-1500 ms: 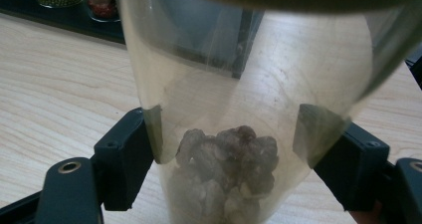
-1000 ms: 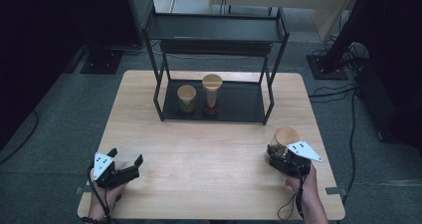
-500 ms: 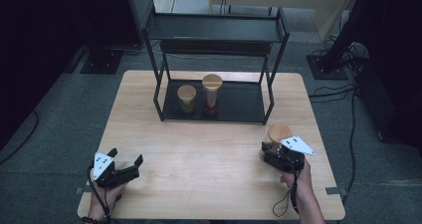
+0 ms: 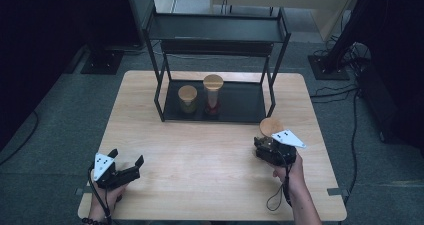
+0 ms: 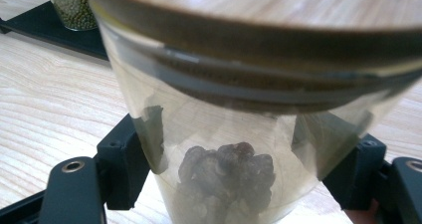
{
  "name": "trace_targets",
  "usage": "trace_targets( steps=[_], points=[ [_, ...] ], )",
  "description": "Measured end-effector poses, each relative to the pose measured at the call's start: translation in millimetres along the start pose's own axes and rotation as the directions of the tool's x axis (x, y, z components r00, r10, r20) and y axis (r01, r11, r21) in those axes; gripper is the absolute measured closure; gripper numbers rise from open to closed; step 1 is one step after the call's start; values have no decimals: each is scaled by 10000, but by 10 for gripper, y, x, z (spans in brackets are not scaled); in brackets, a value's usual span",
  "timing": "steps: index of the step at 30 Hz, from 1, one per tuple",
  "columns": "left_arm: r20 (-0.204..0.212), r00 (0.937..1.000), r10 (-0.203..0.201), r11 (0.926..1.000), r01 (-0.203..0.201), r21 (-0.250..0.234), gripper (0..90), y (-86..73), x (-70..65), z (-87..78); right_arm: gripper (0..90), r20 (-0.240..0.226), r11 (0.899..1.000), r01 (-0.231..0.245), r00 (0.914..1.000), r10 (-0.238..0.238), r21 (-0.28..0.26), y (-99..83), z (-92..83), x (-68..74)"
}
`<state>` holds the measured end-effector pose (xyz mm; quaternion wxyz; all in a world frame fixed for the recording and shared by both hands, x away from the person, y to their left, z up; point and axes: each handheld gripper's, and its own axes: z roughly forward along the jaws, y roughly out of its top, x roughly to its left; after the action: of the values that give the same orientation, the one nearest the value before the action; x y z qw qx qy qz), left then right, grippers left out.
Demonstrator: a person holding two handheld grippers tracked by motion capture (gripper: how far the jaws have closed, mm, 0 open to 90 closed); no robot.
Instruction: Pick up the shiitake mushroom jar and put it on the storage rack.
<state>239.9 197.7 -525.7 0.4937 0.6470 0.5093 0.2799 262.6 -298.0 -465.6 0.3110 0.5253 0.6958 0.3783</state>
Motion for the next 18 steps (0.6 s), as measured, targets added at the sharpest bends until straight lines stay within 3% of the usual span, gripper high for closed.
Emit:
trace_targets(
  steps=[18],
  points=[
    [-14, 10000, 60, 10000, -60, 25, 4, 0, -4, -1, 244, -125, 9999, 164, 9998, -164, 54, 183, 206, 145]
  ],
)
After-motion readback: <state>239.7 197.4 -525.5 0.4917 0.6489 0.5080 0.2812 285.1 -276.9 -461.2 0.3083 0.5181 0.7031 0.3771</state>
